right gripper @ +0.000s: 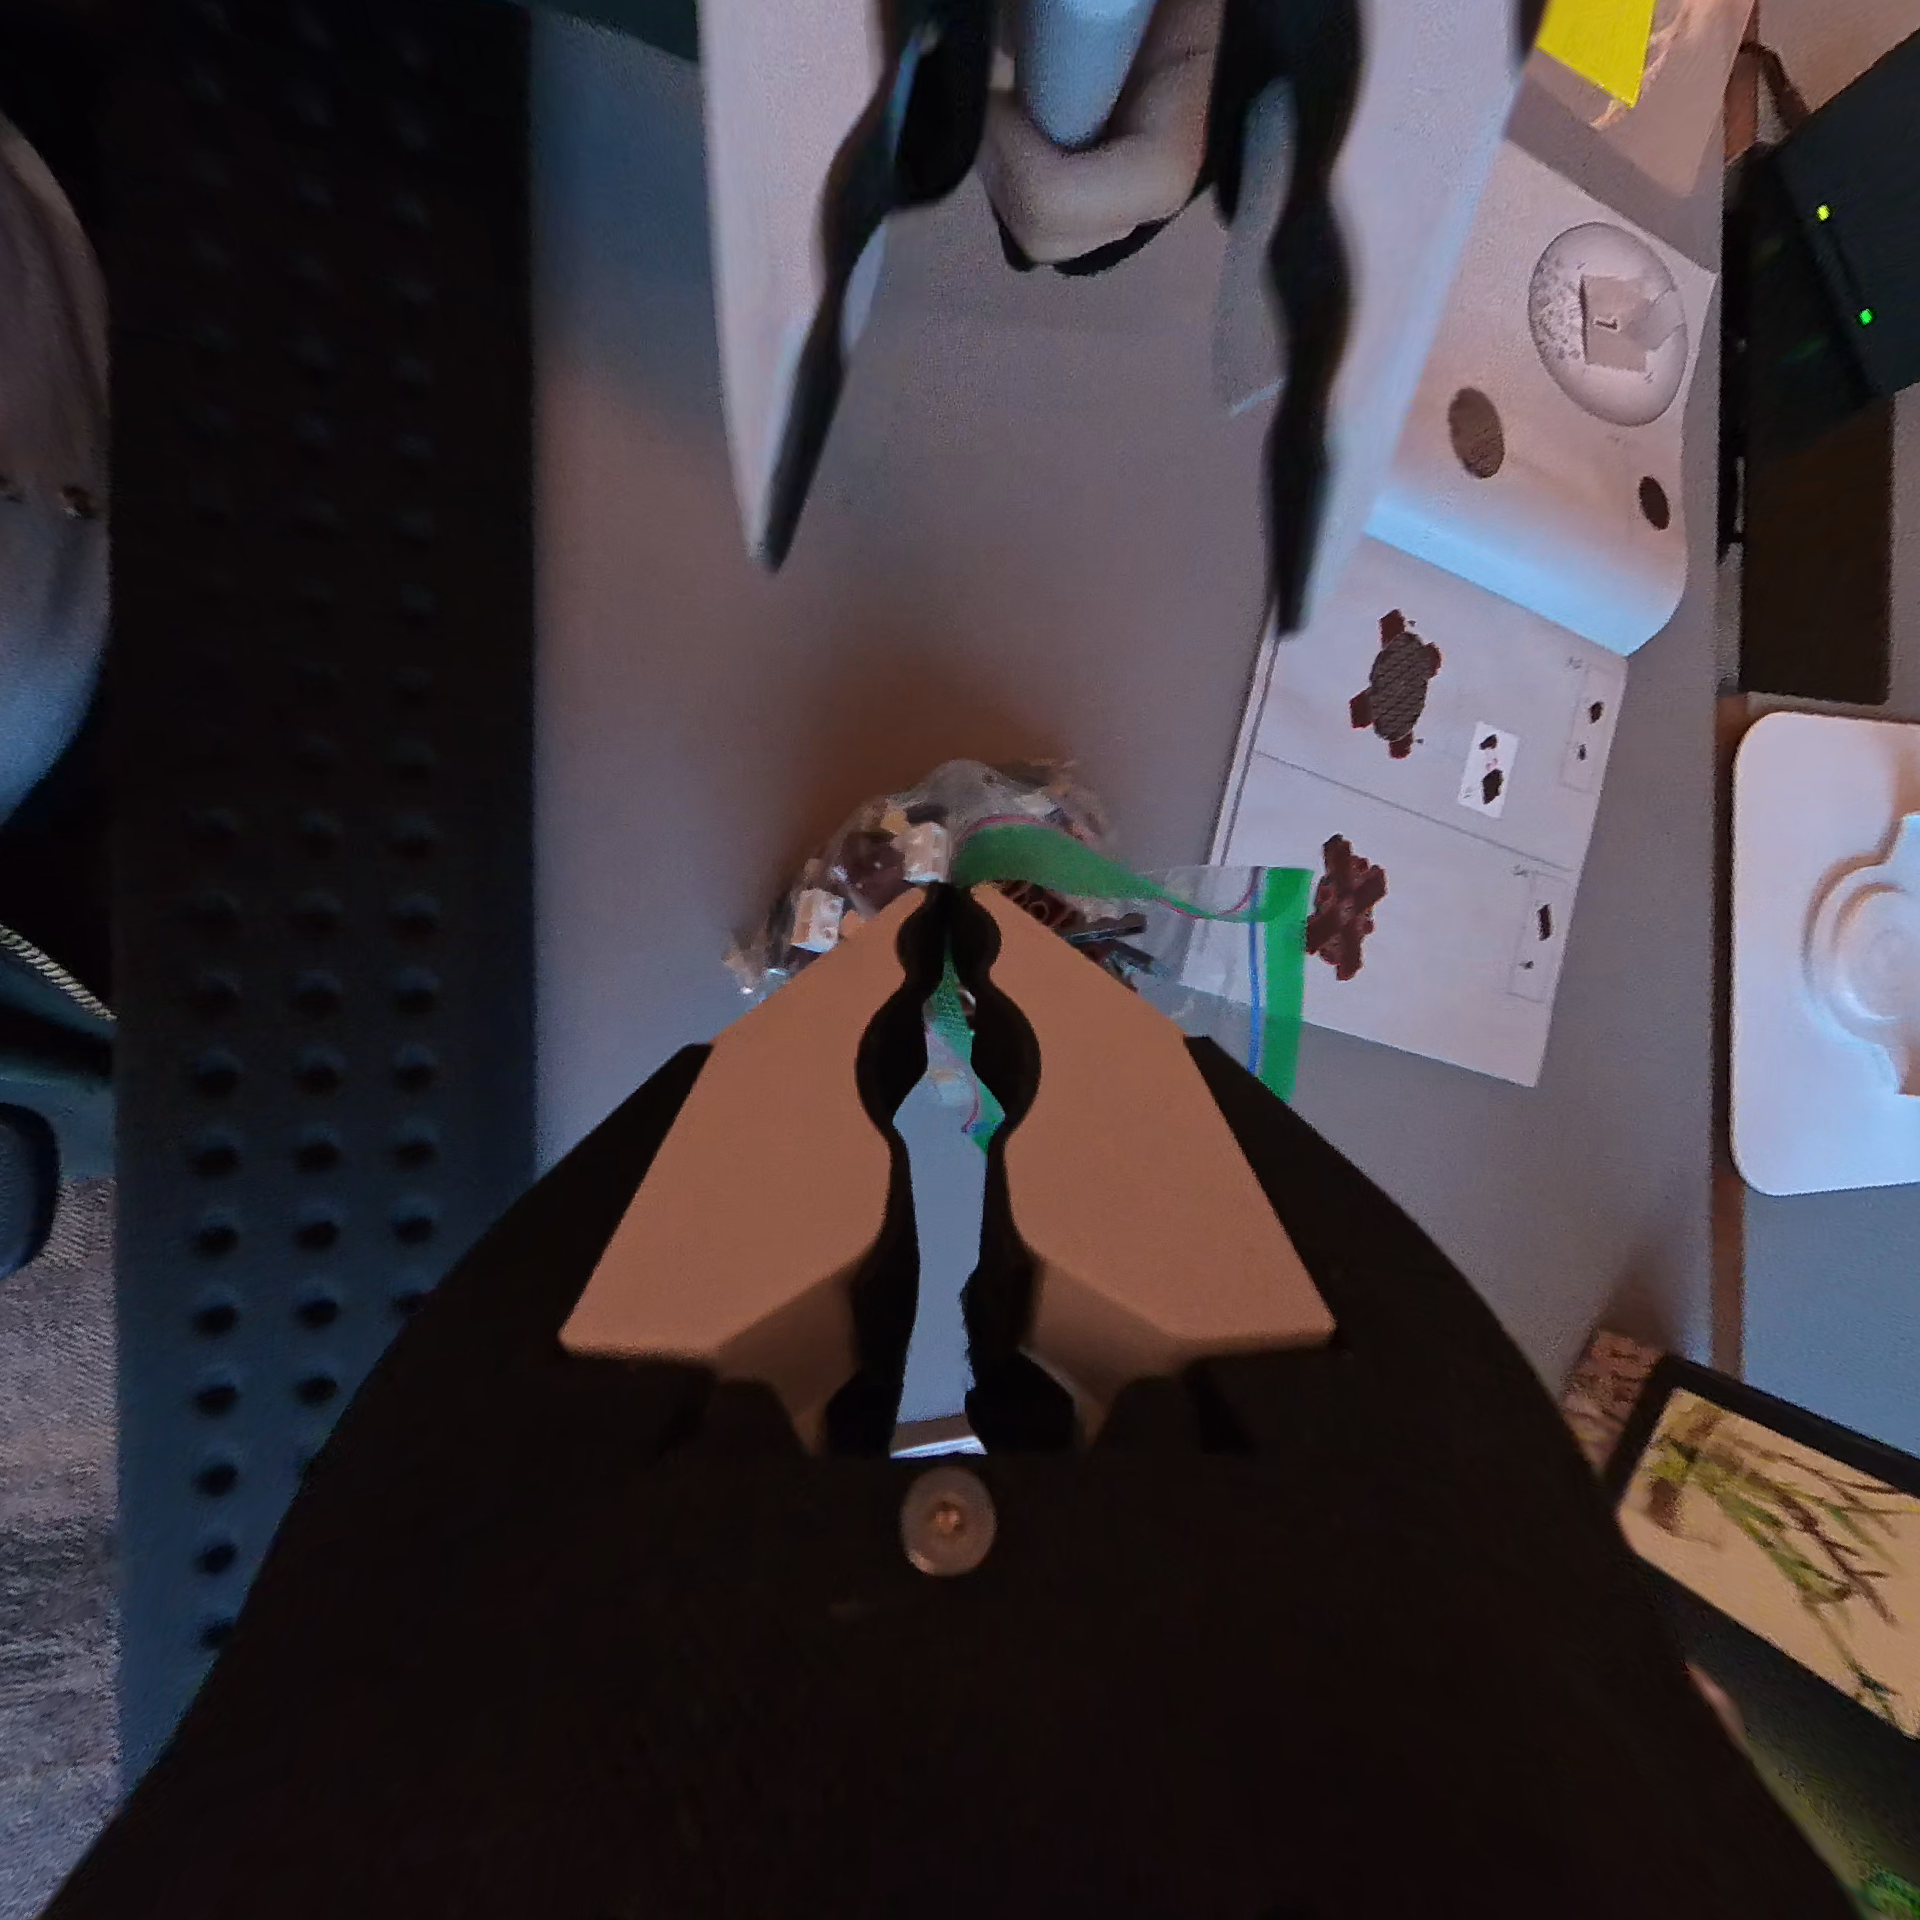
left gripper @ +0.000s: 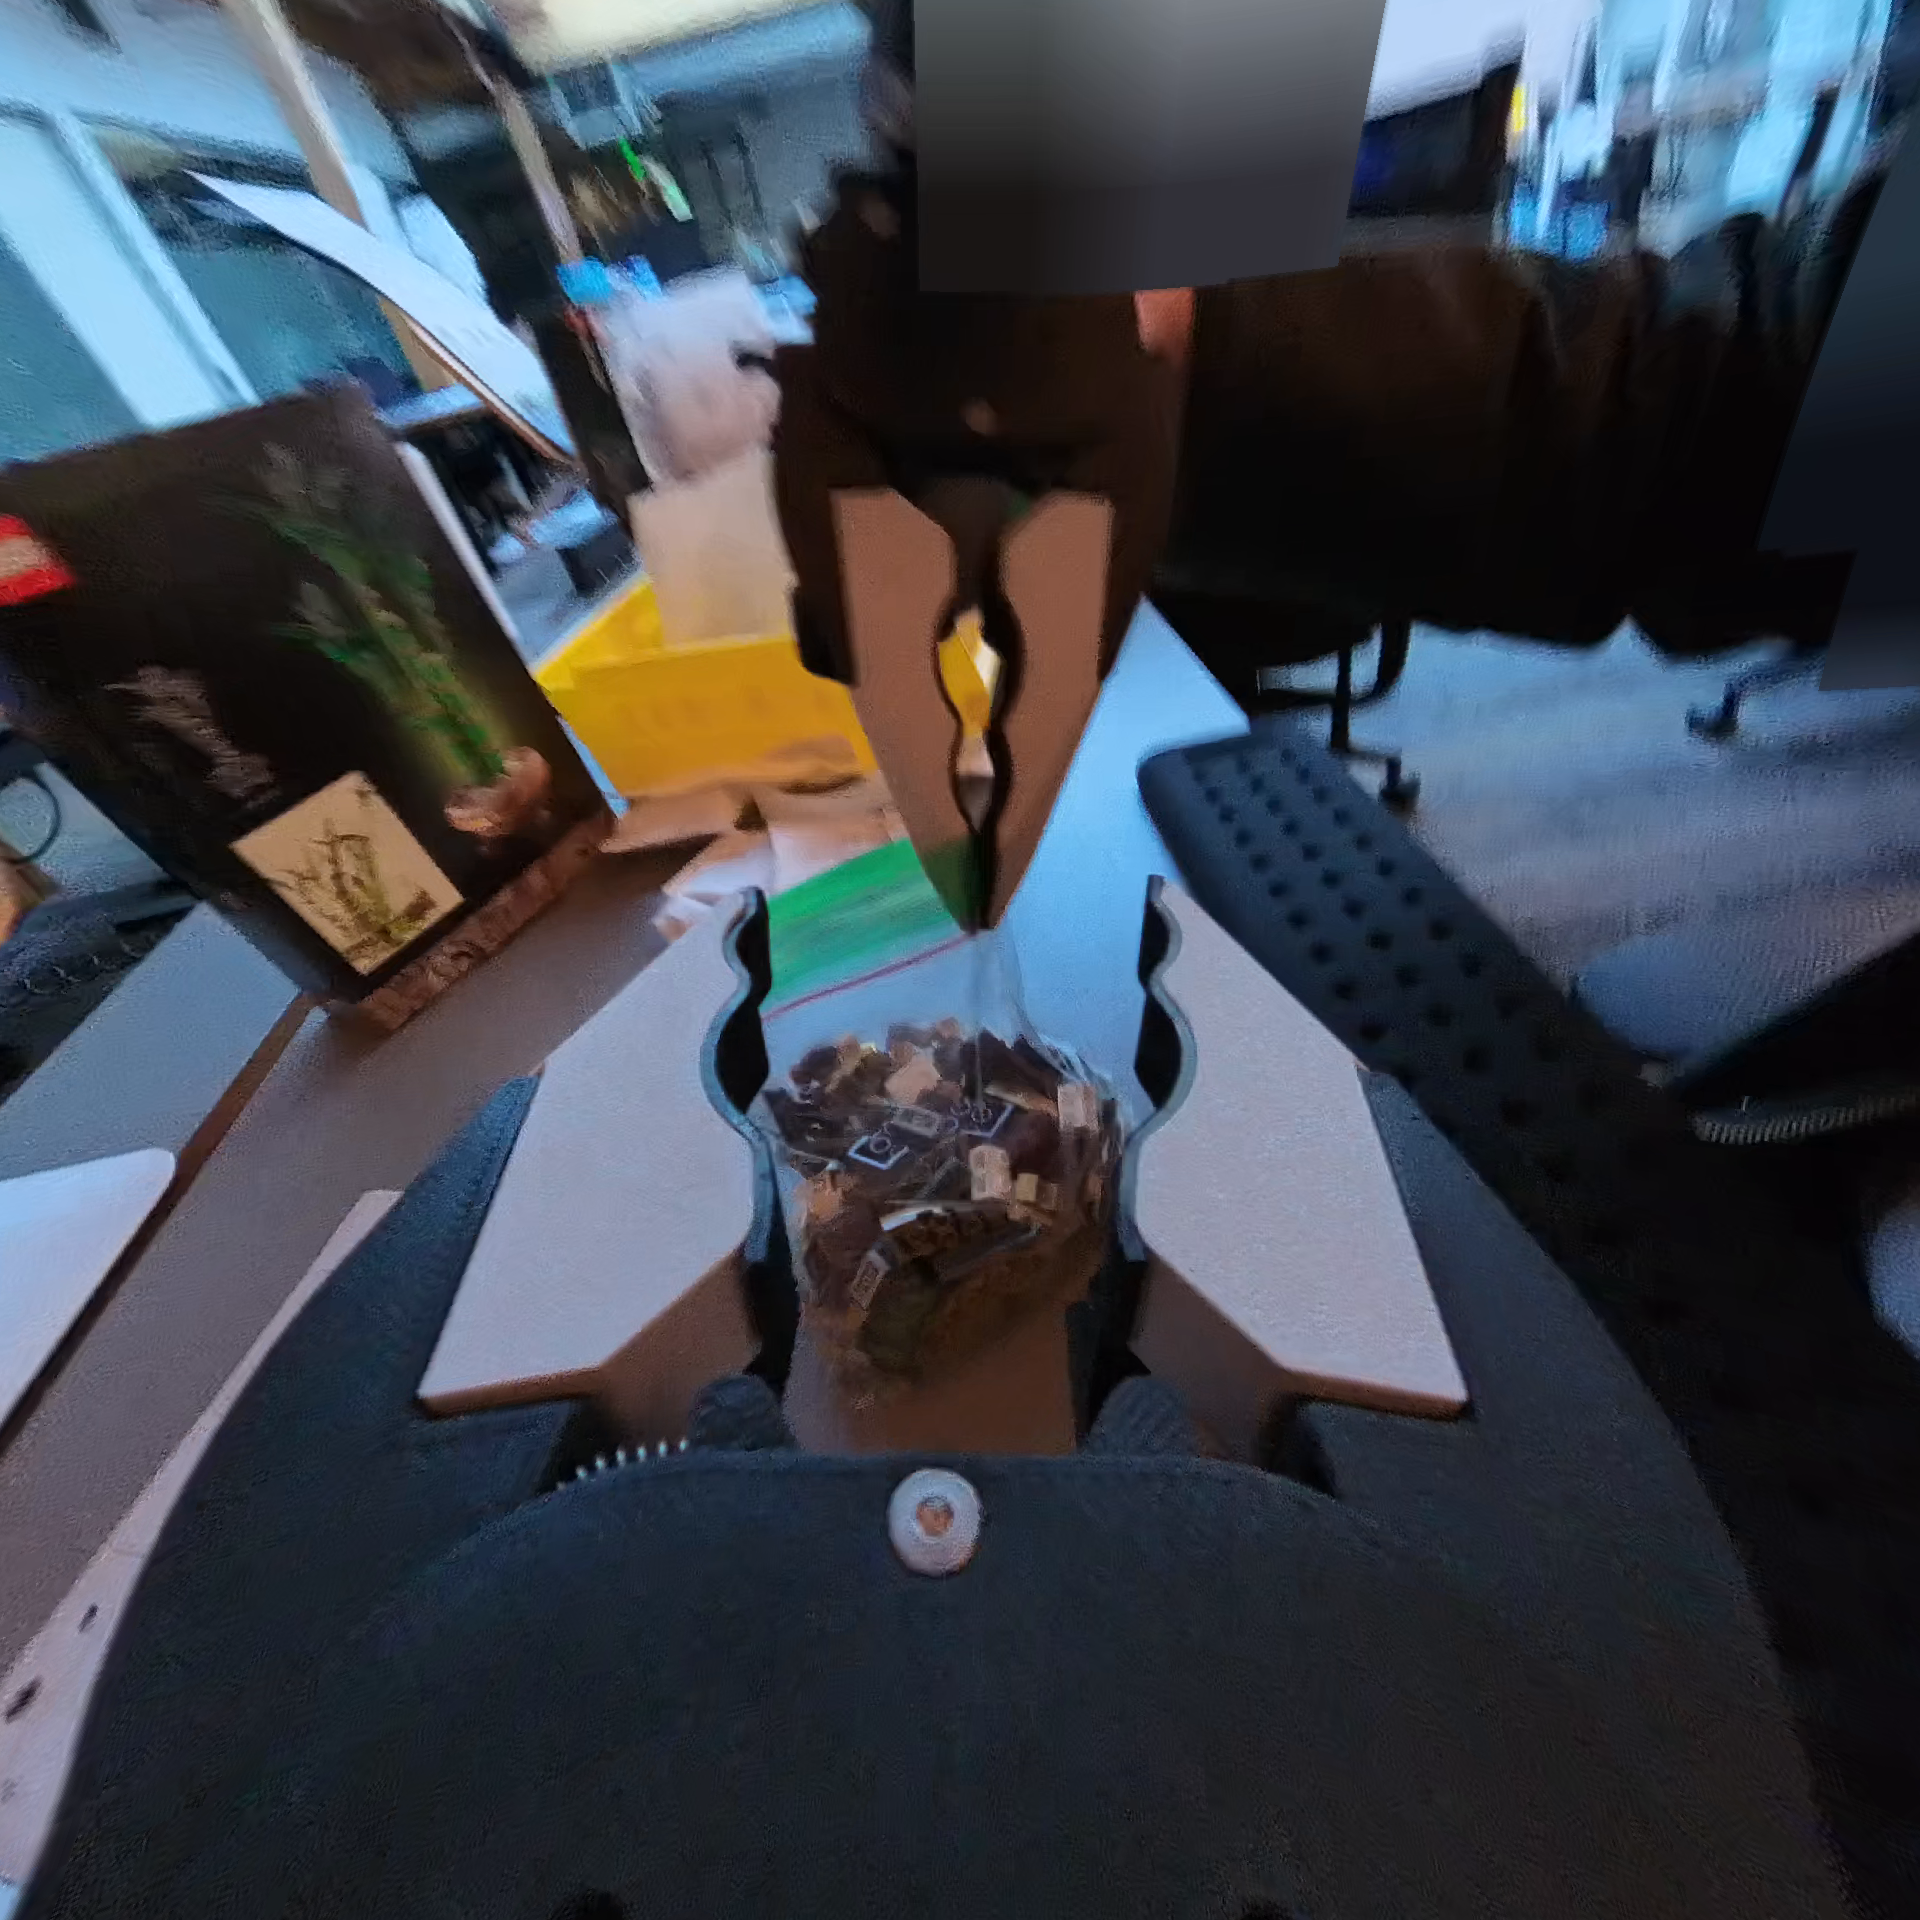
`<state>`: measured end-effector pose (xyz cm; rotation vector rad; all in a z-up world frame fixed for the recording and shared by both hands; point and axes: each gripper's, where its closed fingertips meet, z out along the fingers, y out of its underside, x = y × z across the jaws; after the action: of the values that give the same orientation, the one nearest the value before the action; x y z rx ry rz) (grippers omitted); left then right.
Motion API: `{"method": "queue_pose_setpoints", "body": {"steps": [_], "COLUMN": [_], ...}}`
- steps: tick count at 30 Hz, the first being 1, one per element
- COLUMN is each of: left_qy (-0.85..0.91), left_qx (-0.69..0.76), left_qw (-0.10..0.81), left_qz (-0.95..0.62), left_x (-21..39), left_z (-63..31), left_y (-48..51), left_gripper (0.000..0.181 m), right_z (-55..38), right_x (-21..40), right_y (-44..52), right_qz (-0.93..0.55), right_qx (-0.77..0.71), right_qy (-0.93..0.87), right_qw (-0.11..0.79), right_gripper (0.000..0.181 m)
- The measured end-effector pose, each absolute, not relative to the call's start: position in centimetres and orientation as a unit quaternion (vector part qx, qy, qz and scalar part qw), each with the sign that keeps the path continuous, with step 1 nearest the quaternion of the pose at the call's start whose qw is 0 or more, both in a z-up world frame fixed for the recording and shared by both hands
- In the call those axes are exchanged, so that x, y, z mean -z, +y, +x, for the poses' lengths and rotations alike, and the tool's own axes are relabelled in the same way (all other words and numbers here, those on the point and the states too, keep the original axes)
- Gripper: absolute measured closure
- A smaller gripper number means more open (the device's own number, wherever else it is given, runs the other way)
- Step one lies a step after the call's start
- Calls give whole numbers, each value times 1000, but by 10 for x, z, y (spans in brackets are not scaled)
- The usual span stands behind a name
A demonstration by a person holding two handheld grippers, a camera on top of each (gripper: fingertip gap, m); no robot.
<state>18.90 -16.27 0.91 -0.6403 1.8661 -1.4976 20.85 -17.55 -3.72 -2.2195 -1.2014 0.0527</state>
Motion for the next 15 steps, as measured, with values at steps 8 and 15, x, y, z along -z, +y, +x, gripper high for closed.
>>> {"method": "queue_pose_setpoints", "body": {"steps": [8,15], "left_qy": [833,809], "left_qx": [413,447], "left_qw": [319,325], "left_qz": [-181,-203], "left_x": [55,59], "left_z": [225,225], "left_y": [-200,-190], "left_gripper": [161,181], "right_z": [237,369], "right_x": [30,83], "right_y": [-210,-297], "right_qz": [-882,-898], "right_qx": [-20,-38], "right_qy": [-348,136], "right_qw": [317,417], "right_gripper": [165,159]}}
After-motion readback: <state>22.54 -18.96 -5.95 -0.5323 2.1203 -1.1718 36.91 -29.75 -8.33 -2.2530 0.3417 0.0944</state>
